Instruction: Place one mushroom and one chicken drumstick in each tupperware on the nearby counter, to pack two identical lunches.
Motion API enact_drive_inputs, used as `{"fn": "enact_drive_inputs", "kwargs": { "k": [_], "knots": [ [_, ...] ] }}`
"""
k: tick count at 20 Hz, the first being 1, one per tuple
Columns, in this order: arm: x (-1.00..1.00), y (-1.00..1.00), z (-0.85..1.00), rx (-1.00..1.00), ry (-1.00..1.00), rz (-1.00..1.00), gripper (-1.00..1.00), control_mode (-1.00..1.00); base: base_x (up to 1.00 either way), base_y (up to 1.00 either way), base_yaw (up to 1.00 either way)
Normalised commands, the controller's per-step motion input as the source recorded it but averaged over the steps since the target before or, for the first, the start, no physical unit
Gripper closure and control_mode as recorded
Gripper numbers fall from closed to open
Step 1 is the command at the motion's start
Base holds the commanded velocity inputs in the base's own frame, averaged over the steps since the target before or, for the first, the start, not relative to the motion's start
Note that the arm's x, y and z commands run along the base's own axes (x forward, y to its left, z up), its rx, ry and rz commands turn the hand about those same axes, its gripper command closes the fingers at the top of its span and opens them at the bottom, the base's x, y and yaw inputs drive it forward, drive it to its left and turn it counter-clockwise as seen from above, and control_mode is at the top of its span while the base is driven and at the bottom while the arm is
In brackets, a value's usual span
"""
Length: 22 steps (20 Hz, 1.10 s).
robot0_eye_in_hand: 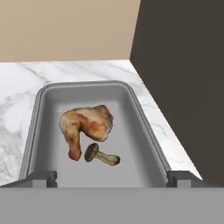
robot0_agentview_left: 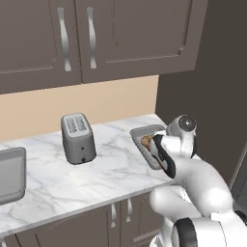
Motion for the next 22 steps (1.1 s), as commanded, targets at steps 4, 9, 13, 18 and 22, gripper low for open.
{"fn": "enact_drive_inputs", "kwargs": {
  "k": [4,9,13,18,22],
  "knots": [
    [-0.92,0.0,0.35,0.08,-0.09,-0.02,-1.0,-1.0,0.0,0.0,0.0],
    [-1.0,0.0,0.75,0.08,-0.03,-0.04,-1.0,-1.0,0.0,0.0,0.0],
    [-1.0,0.0,0.85,0.07,0.0,-0.06,-1.0,-1.0,0.0,0.0,0.0],
    [-0.94,0.14,0.41,0.02,0.01,-0.03,-1.0,-1.0,0.0,0.0,0.0],
    [-0.71,0.61,0.0,-0.03,-0.03,0.0,-1.0,-1.0,0.0,0.0,0.0]
  ]
}}
